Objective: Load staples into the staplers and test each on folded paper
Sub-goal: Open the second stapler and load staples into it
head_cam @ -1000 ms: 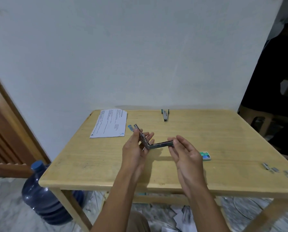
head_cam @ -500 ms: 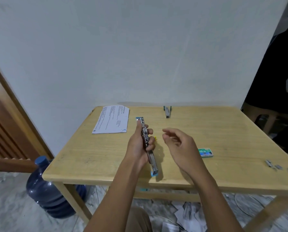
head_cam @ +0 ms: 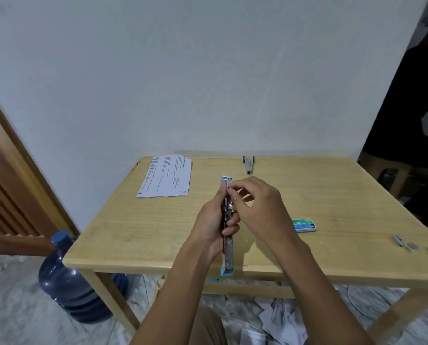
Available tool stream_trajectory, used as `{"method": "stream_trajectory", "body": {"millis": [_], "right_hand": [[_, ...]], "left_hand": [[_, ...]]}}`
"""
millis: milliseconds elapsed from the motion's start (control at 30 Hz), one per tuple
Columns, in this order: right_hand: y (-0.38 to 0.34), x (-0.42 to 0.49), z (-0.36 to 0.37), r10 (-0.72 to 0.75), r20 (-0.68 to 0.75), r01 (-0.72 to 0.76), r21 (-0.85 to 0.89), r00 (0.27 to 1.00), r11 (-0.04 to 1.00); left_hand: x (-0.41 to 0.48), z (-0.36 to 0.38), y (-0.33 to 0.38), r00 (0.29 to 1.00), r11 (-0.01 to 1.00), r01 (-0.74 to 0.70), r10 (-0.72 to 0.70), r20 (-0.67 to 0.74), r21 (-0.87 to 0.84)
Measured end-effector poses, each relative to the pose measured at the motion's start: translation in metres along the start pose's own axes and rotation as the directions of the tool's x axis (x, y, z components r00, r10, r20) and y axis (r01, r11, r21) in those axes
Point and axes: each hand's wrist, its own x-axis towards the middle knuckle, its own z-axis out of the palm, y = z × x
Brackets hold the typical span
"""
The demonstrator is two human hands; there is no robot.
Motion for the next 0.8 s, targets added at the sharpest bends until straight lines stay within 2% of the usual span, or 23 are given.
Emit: {"method": "stream_trajectory", "body": {"millis": [300, 500, 600, 667, 733, 767, 800], "right_hand": [[0.002, -0.022, 0.004, 0.003, 0.022, -0.005, 0.083, 1.000, 0.997], [0.007, -0.044, 0.007, -0.143, -0.011, 0.143, 0.124, 0.990, 0.982], [0.008, -0.054, 0.010, -0.164, -0.022, 0.166, 0.129, 0.986, 0.978], [0.005, -0.055, 0.010, -0.079, -0.021, 0.081, 0.205, 0.997, 0.975], [-0.001, -0.052, 0.011, 0.198, -0.004, -0.181, 0.394, 0.980, 0.901], [-0.004, -0.049, 0.013, 0.383, 0.019, -0.340, 0.507, 0.923, 0.792], [-0.006, -0.045, 0.016, 0.550, 0.067, -0.467, 0.620, 0.833, 0.631]], "left_hand": [[0.003, -0.005, -0.008, 0.995, 0.993, 0.069, -0.075, -0.060, -0.100], [0.008, -0.012, -0.005, 0.991, 0.984, 0.067, -0.085, -0.103, -0.163], [0.006, -0.011, -0.002, 0.992, 0.992, 0.057, -0.069, -0.103, -0.111], [0.004, -0.011, -0.001, 0.992, 0.999, 0.045, -0.045, -0.117, -0.003], [0.002, -0.009, 0.000, 0.991, 0.989, 0.018, 0.002, -0.133, 0.145], [0.001, -0.007, 0.002, 0.990, 0.975, 0.001, 0.030, -0.138, 0.221], [0.000, -0.005, 0.003, 0.988, 0.954, -0.017, 0.062, -0.140, 0.298]]}}
